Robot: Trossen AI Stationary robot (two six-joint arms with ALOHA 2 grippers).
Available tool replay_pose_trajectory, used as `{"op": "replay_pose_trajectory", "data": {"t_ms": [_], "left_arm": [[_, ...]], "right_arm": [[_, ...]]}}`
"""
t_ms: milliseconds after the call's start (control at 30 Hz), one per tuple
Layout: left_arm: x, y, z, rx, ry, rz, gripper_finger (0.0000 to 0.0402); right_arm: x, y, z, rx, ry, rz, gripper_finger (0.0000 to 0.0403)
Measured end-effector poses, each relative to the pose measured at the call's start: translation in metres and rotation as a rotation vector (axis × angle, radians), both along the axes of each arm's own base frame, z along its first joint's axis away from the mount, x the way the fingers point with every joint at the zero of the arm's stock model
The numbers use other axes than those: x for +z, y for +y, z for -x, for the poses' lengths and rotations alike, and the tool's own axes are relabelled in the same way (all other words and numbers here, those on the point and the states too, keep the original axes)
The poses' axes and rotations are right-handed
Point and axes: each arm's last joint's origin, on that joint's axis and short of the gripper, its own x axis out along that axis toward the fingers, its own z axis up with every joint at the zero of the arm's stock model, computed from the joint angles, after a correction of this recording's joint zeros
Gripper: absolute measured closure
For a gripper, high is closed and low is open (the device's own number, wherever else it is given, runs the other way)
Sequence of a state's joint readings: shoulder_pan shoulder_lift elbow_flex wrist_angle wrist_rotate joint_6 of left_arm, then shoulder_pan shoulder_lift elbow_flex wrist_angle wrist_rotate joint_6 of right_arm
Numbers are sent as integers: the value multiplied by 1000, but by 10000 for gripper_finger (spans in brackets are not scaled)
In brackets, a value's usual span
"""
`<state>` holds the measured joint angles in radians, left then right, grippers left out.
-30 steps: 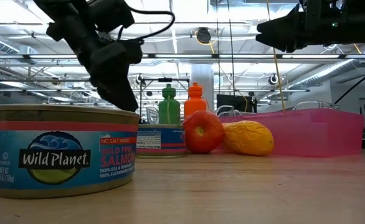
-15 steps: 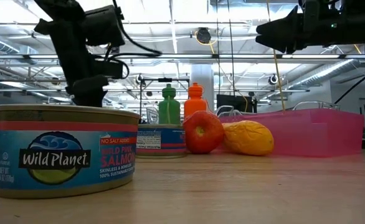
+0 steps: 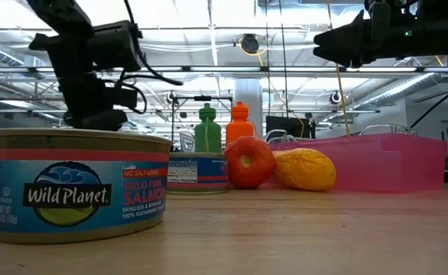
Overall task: Pick & Place Food Item
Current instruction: Put the green tuna can into the pink bin
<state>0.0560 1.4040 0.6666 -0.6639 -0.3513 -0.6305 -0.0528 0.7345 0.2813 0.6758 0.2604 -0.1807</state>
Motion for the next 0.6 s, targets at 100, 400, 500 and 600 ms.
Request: {"op": "replay_pose_trajectory", "data": {"t_ms": [100,400,500,600], "left_arm": [[-8,0,8,69,7,-6,203],[-15,-3,12,127,-20,18,260],[-15,-3,11,125,-27,34,295],[-15,-4,10,139,-44,49,344]], "right_arm": [[0,0,0,0,0,1,74],[1,0,0,1,-10,-6,74],[1,0,0,3,-16,-17,74],[1,0,0,2,-13,-11,74]]}}
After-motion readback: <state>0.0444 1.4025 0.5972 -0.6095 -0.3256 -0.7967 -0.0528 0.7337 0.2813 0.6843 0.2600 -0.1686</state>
